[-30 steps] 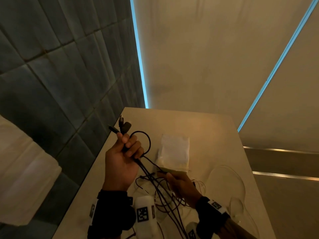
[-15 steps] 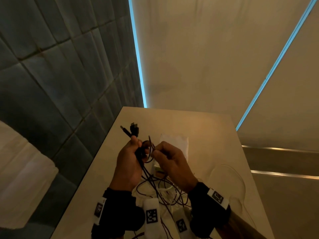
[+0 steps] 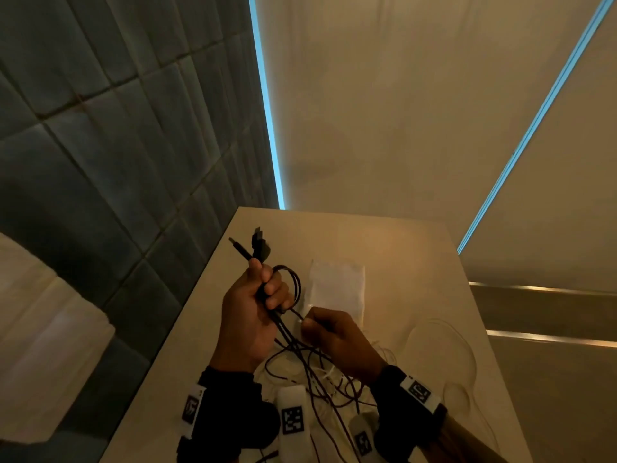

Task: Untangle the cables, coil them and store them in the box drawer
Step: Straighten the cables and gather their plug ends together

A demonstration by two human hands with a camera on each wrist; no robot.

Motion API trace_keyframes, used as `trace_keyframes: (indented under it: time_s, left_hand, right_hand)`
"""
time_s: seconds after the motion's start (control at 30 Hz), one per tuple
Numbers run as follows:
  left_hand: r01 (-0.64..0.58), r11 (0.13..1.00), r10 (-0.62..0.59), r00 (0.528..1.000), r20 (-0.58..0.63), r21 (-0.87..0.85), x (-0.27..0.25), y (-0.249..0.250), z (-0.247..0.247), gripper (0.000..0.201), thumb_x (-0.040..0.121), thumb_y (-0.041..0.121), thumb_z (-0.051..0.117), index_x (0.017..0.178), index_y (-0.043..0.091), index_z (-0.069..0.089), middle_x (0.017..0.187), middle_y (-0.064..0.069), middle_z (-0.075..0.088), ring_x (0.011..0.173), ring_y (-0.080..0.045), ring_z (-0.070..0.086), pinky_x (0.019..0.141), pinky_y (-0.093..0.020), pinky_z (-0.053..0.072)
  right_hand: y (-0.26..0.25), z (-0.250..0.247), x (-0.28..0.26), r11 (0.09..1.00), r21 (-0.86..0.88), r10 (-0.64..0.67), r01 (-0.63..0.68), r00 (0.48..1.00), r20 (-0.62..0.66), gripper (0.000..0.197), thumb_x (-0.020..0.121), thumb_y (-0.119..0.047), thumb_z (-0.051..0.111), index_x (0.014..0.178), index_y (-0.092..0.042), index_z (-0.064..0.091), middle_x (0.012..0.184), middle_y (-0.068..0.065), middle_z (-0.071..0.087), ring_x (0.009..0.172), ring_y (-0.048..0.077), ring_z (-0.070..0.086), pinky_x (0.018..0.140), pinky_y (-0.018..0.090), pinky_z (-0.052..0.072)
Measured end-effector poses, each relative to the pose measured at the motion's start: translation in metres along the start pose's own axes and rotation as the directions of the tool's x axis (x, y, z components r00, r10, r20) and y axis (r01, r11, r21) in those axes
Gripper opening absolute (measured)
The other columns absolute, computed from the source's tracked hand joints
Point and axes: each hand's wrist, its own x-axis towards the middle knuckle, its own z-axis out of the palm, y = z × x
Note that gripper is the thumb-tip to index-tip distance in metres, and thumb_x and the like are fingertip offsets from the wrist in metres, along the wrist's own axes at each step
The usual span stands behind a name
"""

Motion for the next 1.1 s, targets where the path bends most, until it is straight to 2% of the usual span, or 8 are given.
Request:
trace_keyframes:
  time_s: [0.17,0.23,0.33,0.57,0.67,0.83,0.97,1.1]
  left_hand:
    - [-0.028,1.000,0.028,1.000,0.007,-0.004,0.001,0.002,-0.008,0.042,0.102,0.033,0.035,0.065,0.017,0.046,0.052,0.006,0.038,0.039,-0.005,0.026,0.042,-0.021,0.025]
    - [-0.046,0.999,0.046,0.999,0.002,-0.002,0.001,0.006,-0.010,0.041,0.100,0.033,0.036,0.064,0.017,0.046,0.051,0.007,0.036,0.039,-0.004,0.025,0.041,-0.020,0.025]
    - [-0.063,0.998,0.063,0.998,-0.018,0.002,0.000,0.010,-0.013,0.040,0.098,0.034,0.038,0.063,0.017,0.046,0.050,0.008,0.034,0.039,-0.004,0.024,0.040,-0.020,0.024]
    - [-0.080,0.997,0.080,0.996,-0.047,0.005,0.000,0.018,-0.019,0.043,0.101,0.032,0.035,0.061,0.018,0.046,0.050,0.009,0.032,0.039,-0.003,0.024,0.039,-0.018,0.025]
    - [-0.089,0.993,0.094,0.994,-0.061,0.080,-0.002,0.016,-0.017,0.042,0.103,0.030,0.034,0.064,0.017,0.045,0.050,0.009,0.032,0.039,-0.003,0.024,0.039,-0.018,0.023]
    - [-0.043,0.973,0.075,0.988,-0.138,0.225,-0.001,0.005,-0.016,0.036,0.102,0.029,0.034,0.070,0.015,0.041,0.052,0.007,0.038,0.039,-0.005,0.027,0.039,-0.019,0.022]
    - [0.040,0.953,0.029,0.975,-0.222,0.300,-0.003,-0.005,-0.007,0.035,0.103,0.029,0.036,0.073,0.013,0.044,0.064,-0.004,0.054,0.048,-0.012,0.043,0.046,-0.023,0.034]
    - [0.070,0.970,-0.025,0.981,-0.192,0.232,-0.008,-0.003,0.003,0.037,0.102,0.032,0.038,0.074,0.011,0.049,0.067,-0.007,0.064,0.063,-0.019,0.055,0.065,-0.033,0.042]
  right_hand:
    - [0.036,-0.010,-0.003,0.986,-0.126,0.105,-0.108,0.994,-0.031,0.028,0.095,-0.035,0.052,0.067,-0.033,0.055,0.068,-0.001,0.055,0.076,0.018,0.060,0.076,0.045,0.050]
    - [0.052,-0.015,-0.008,0.978,-0.120,0.165,-0.171,0.985,-0.053,0.029,0.096,-0.033,0.053,0.068,-0.031,0.058,0.070,0.005,0.063,0.085,0.022,0.068,0.073,0.037,0.048]
    - [0.069,-0.019,-0.018,0.974,-0.074,0.207,-0.213,0.975,-0.077,0.028,0.097,-0.016,0.054,0.070,-0.018,0.061,0.063,-0.014,0.063,0.066,-0.003,0.057,0.068,0.018,0.040]
    - [0.102,-0.021,-0.029,0.933,-0.201,0.266,-0.298,0.949,-0.168,0.038,0.095,-0.015,0.056,0.061,-0.031,0.059,0.060,-0.019,0.058,0.062,-0.001,0.052,0.068,0.022,0.041]
    - [0.086,-0.021,-0.025,0.918,-0.151,0.318,-0.367,0.908,-0.275,0.036,0.094,-0.014,0.056,0.061,-0.025,0.060,0.058,-0.010,0.055,0.060,0.005,0.050,0.063,0.025,0.041]
    - [-0.011,-0.016,-0.005,0.952,0.265,0.231,-0.151,0.924,-0.304,0.019,0.098,-0.006,0.048,0.084,0.006,0.055,0.057,0.003,0.037,0.041,0.004,0.039,0.039,0.015,0.038]
    - [-0.054,-0.002,0.005,0.960,0.274,0.008,0.061,0.970,-0.244,0.017,0.097,-0.009,0.051,0.089,0.004,0.056,0.058,-0.004,0.044,0.048,0.007,0.034,0.046,0.019,0.031]
    - [-0.060,0.016,-0.001,0.960,0.238,-0.126,0.147,0.987,-0.101,0.012,0.094,-0.003,0.054,0.086,0.006,0.057,0.068,0.002,0.055,0.056,0.006,0.046,0.055,0.019,0.038]
